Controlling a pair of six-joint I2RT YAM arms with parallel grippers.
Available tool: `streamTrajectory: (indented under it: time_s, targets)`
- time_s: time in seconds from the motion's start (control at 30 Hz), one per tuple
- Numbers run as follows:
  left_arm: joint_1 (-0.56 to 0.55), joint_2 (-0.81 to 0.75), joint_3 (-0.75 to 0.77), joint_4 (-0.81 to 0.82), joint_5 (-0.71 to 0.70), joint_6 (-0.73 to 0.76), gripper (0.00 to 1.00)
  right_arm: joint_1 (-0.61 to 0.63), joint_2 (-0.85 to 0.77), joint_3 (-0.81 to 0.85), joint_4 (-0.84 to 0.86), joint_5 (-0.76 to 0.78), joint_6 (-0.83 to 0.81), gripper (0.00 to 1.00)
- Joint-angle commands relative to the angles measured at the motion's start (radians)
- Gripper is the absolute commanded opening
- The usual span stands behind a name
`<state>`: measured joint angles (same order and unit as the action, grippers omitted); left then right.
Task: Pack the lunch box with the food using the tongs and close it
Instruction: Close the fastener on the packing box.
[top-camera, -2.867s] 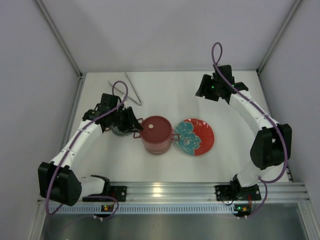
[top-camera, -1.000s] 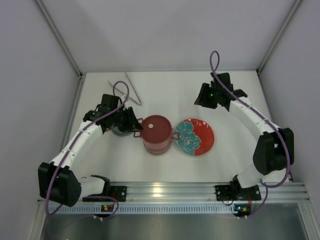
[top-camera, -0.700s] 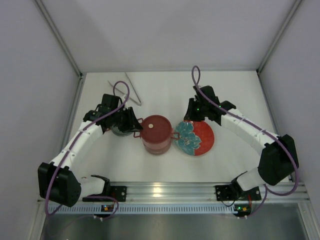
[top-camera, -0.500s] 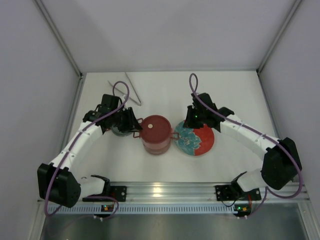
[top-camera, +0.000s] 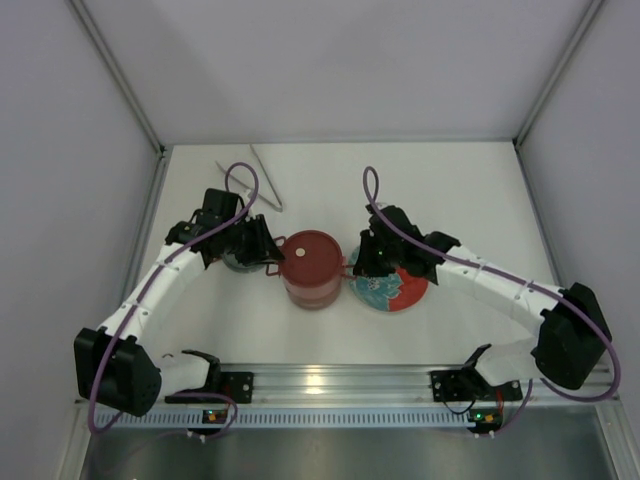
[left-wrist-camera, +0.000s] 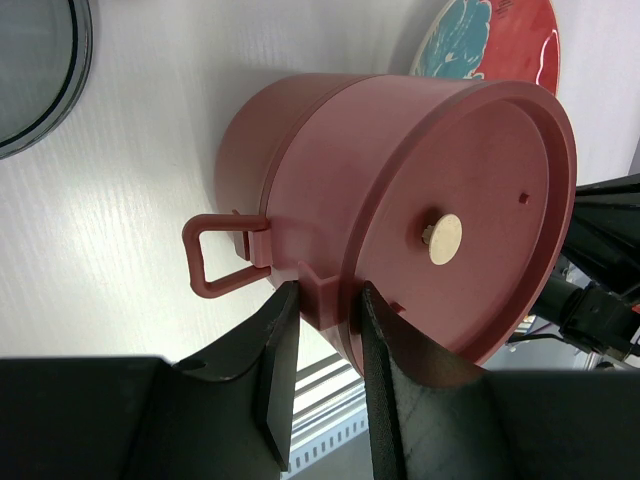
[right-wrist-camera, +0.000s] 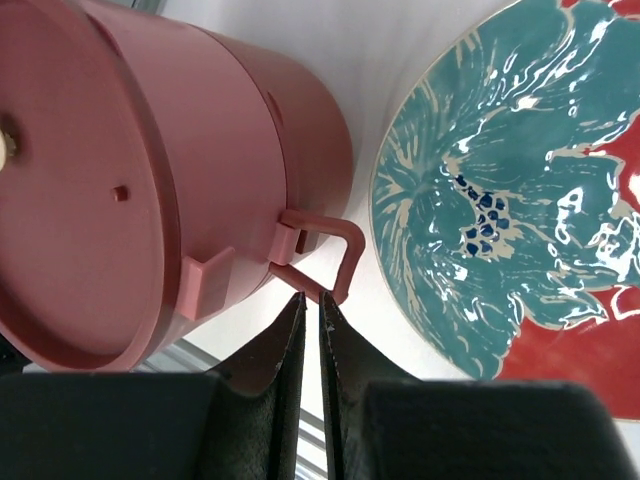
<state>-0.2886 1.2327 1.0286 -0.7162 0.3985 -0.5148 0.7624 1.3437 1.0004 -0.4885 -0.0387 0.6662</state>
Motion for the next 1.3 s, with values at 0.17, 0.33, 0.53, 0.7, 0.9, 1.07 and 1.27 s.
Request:
streamTrajectory:
  time_s: [0.17, 0.33, 0.53, 0.7, 0.9, 1.07, 1.27]
  targets:
    - [0.000, -0.032, 0.039, 0.001, -0.023, 0.016, 0.06, 0.032, 0.072, -0.013, 0.097, 0.061, 0.023, 0.09]
    - [0.000, -0.033, 0.042, -0.005, -0.026, 0.018, 0.06, 0.032, 0.117, -0.003, 0.117, 0.080, 0.021, 0.08]
    - [-0.001, -0.039, 0.050, -0.012, -0.029, 0.019, 0.07, 0.034, 0.158, 0.015, 0.134, 0.092, 0.019, 0.08]
    - [-0.001, -0.042, 0.060, -0.020, -0.030, 0.022, 0.07, 0.035, 0.179, 0.033, 0.149, 0.092, 0.021, 0.08]
    - [-0.001, -0.044, 0.064, -0.023, -0.030, 0.022, 0.07, 0.034, 0.195, 0.041, 0.171, 0.076, 0.027, 0.08]
    - [-0.001, -0.042, 0.054, -0.026, -0.039, 0.029, 0.07, 0.037, 0.207, 0.049, 0.176, 0.071, 0.032, 0.08]
    - [-0.001, -0.041, 0.024, -0.023, -0.046, 0.032, 0.07, 0.038, 0.186, 0.049, 0.162, 0.079, 0.027, 0.10]
